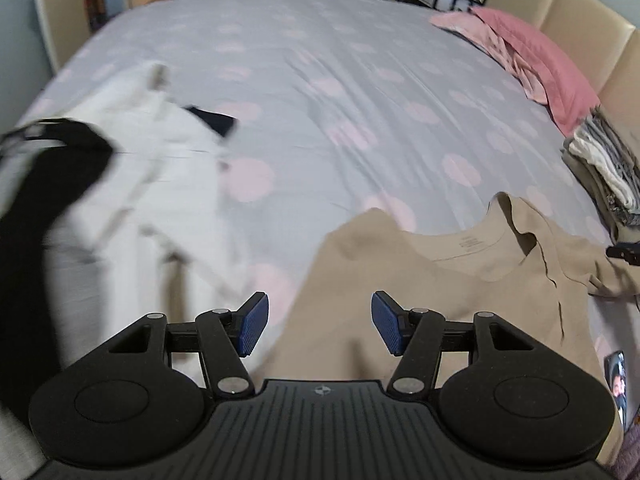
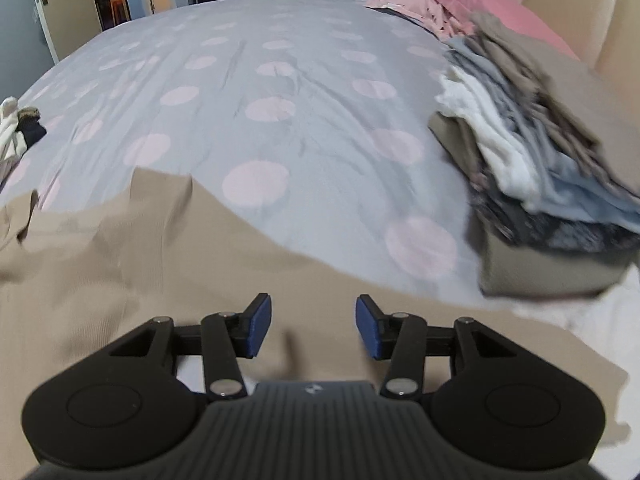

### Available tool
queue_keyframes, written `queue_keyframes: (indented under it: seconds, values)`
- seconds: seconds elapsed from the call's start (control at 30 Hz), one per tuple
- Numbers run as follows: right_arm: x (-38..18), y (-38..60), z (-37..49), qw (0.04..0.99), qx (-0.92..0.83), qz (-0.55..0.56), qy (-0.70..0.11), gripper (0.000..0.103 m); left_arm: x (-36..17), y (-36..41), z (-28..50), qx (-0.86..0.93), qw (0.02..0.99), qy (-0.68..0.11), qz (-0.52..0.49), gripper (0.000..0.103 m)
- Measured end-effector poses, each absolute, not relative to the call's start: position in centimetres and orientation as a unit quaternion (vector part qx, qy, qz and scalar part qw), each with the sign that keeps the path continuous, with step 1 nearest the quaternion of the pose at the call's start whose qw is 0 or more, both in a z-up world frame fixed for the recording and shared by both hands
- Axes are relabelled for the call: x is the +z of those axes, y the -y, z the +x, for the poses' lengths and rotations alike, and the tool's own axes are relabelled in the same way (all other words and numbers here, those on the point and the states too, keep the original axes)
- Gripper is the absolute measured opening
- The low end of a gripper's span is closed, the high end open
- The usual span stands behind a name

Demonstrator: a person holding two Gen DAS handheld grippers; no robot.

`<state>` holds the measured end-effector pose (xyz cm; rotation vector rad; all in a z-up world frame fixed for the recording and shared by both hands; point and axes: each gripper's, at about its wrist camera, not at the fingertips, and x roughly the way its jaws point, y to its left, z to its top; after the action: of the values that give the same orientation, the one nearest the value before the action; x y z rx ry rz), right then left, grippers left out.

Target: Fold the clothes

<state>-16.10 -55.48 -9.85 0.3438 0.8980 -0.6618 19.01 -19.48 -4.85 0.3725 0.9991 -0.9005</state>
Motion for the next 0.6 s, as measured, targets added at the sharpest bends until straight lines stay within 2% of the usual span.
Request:
queue_keyframes:
  seconds: [0.23,0.33,0.5,0.6]
  values:
    - [-11.4,56.7,-10.9,0.856,-0.273,0.154,-0.412,0.050,-11.3,24.8,21.3,-0.398,0.755,-0.500,0.145,0.055]
    - [-12.0,57.4,-8.8,0.860,-0.262,0.156,-0.408,0.050,-13.3,24.8,22.2,-0.384,0.756,-0.515,0.126,0.050]
    - [-13.7,59.0,-5.7,0.863,-0.255,0.178,-0.399,0.050,-14.3,23.7,22.9,-0.382,0.764,-0.509,0.107,0.021]
    - [-15.1,59.6,-4.3,0.858,-0.244,0.217,-0.396,0.050,-14.3,23.2,23.4,-0.384,0.762,-0.515,0.081,0.009]
